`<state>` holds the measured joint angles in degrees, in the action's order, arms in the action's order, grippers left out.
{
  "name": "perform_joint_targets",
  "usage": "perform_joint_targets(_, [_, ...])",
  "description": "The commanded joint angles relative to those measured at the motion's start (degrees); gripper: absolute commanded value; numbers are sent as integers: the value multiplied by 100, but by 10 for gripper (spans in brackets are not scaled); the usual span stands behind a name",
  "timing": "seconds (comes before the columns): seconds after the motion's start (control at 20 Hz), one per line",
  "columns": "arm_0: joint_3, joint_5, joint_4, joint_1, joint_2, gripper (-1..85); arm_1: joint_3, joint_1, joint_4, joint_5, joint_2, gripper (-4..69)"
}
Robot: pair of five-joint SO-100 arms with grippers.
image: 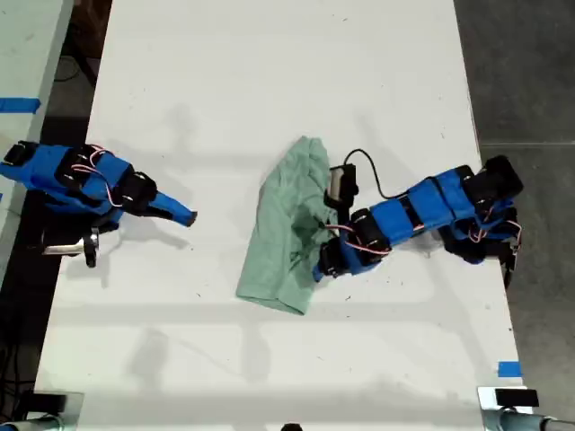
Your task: Fold t shirt
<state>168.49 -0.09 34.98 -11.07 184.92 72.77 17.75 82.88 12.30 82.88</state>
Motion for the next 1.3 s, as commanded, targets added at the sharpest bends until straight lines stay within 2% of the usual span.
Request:
perform_joint_targets(0.0, [-3744, 141, 299, -738, -5634, 156, -545, 185, -229, -26, -141, 174])
perform_joint_targets(0.1, [-6416, 255, 1705, -870, -8376, 177, -545, 211, -343, -35, -264, 177])
perform_joint_targets(0.2, [-7989, 202, 2663, -888, -10055, 195, -598, 229, -492, -123, -404, 178])
perform_joint_targets(0.4, [-8710, 193, 2777, -782, -10881, 224, -826, 220, -668, -308, -765, 183])
perform_joint_targets(0.7, [-9105, -18, 2663, -439, -11496, 225, -905, 149, -1389, -545, -1362, 184])
perform_joint_targets(0.75, [-9378, -97, 2681, -413, -11769, 222, -914, 158, -1485, -562, -1477, 171])
perform_joint_targets(0.85, [-9984, -308, 2751, -378, -12331, 219, -914, 211, -1556, -501, -1626, -12])
perform_joint_targets(1.05, [-10705, -958, 2900, -536, -12621, 194, -888, 466, -1002, -44, -1564, -10])
perform_joint_targets(1.15, [-10740, -1239, 2971, -483, -12674, 189, -940, 510, -940, -26, -1538, -10])
perform_joint_targets(1.2, [-10775, -1204, 2953, -404, -12814, 139, -967, 519, -949, -35, -1547, -10])
perform_joint_targets(1.25, [-10872, -1134, 2936, -352, -13017, -3, -976, 519, -1002, -62, -1556, -10])
